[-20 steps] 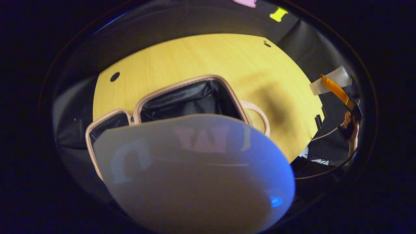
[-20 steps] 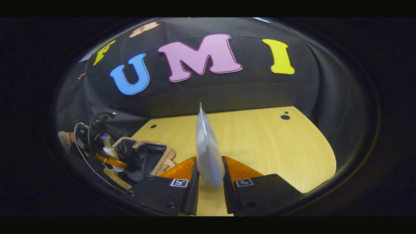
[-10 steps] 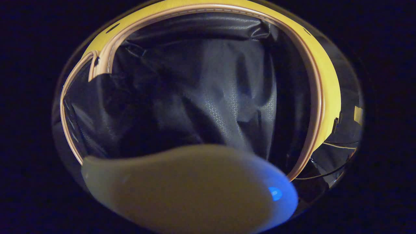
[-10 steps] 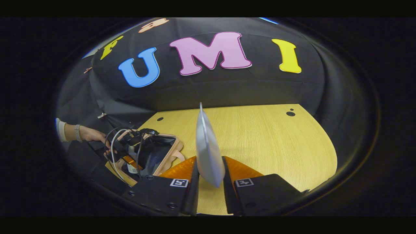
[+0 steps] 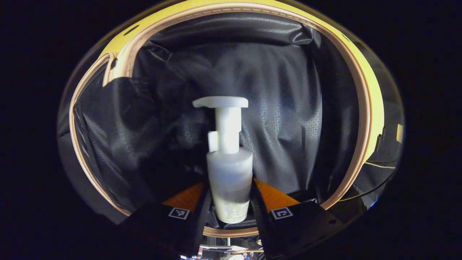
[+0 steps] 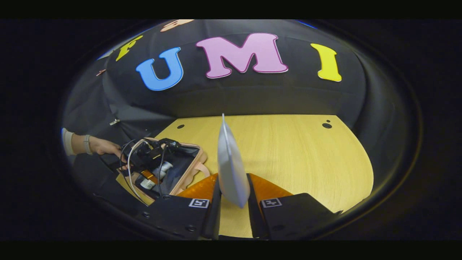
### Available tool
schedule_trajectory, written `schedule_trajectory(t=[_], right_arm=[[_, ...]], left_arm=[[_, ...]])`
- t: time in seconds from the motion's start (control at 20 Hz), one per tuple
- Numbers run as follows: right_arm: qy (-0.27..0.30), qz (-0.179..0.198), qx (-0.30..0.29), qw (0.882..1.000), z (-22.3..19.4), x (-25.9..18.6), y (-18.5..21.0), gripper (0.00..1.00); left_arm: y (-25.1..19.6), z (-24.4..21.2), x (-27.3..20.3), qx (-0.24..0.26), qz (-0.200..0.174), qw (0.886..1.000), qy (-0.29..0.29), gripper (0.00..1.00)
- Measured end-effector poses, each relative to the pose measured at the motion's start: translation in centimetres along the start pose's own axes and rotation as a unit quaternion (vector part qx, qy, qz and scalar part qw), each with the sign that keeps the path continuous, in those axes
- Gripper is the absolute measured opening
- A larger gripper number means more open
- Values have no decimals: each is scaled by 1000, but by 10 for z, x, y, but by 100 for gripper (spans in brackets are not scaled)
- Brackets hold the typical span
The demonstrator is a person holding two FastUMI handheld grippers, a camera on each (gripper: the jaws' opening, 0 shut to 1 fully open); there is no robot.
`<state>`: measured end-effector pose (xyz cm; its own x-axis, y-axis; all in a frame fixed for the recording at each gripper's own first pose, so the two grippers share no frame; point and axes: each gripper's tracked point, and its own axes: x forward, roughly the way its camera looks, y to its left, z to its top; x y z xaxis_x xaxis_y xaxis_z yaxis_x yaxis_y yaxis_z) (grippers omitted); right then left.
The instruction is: First open the suitcase, pack the skin care products into it, and then close the suitcase.
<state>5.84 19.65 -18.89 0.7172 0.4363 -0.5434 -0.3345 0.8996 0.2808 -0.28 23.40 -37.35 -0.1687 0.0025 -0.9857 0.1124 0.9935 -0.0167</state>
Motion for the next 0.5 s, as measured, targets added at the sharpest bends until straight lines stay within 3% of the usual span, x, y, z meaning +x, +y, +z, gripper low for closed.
schedule_trajectory(t=[0.05,0.1,0.2,0.3,0.5], right_arm=[[2,7,-4,1000,0,1,6,37],[5,14,-5,1000,0,3,13,37],[10,32,-6,999,0,7,30,37],[22,52,-11,998,-2,12,52,37],[57,106,-14,993,-9,25,103,37]], left_arm=[[-4,0,-9,1,4,1000,-11,70],[-6,2,-18,9,13,999,-28,80],[-2,6,-33,32,40,996,-74,90],[-5,14,-55,48,48,988,-136,92],[-12,19,-112,86,23,954,-286,91]])
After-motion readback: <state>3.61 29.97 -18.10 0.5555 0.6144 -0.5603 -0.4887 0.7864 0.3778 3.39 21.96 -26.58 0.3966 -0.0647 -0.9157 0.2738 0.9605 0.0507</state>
